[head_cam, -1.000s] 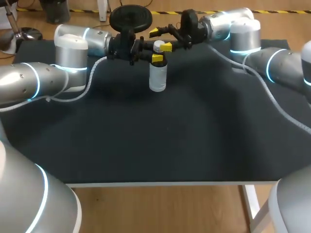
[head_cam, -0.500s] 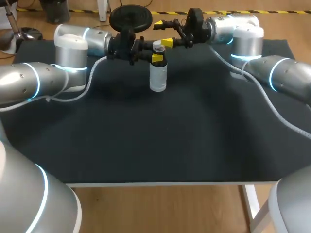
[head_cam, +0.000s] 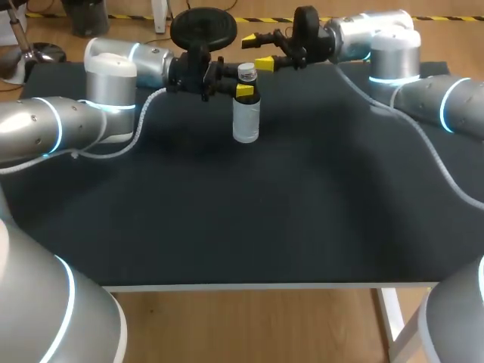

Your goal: Unscrew the bottle cap

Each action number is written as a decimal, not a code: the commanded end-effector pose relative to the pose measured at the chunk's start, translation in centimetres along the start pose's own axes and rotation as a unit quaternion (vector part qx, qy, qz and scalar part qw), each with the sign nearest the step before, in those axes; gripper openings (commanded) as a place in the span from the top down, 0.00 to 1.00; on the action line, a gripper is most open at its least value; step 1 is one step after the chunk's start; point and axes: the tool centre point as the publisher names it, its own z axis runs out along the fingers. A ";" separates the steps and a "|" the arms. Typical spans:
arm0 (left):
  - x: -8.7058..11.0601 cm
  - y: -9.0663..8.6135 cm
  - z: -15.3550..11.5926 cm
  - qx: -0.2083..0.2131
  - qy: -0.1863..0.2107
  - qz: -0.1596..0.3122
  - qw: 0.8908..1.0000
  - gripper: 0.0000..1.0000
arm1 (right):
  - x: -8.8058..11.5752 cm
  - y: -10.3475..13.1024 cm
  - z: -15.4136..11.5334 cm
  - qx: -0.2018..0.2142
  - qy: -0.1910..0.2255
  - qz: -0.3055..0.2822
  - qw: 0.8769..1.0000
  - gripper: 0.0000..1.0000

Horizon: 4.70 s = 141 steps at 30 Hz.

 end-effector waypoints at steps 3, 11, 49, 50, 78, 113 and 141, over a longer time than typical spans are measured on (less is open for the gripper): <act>-0.2 0.1 0.0 0.001 0.002 0.000 1.000 1.00 | 0.7 0.9 0.3 0.104 -0.447 0.043 0.888 0.00; -0.2 0.1 0.0 0.001 0.002 0.000 1.000 1.00 | -0.3 0.0 -0.2 0.172 -0.540 0.069 0.821 0.00; -0.2 0.1 0.0 0.001 0.002 0.000 1.000 1.00 | -2.7 -3.2 -1.0 0.183 -0.572 0.102 0.793 0.00; -0.2 0.1 0.0 0.001 0.002 0.000 1.000 1.00 | -2.6 -3.3 -1.0 0.184 -0.571 0.103 0.793 0.00; -0.2 0.1 0.0 0.001 0.002 0.000 1.000 1.00 | -1.6 -3.7 -0.2 0.188 -0.554 0.100 0.805 0.00; -0.2 0.1 0.0 0.001 0.002 0.000 1.000 1.00 | -0.2 -1.3 -1.0 0.196 -0.566 0.078 0.797 1.00; -0.2 0.1 0.0 0.001 0.002 0.000 1.000 1.00 | 2.1 -6.1 -10.0 0.208 -0.624 0.150 0.738 1.00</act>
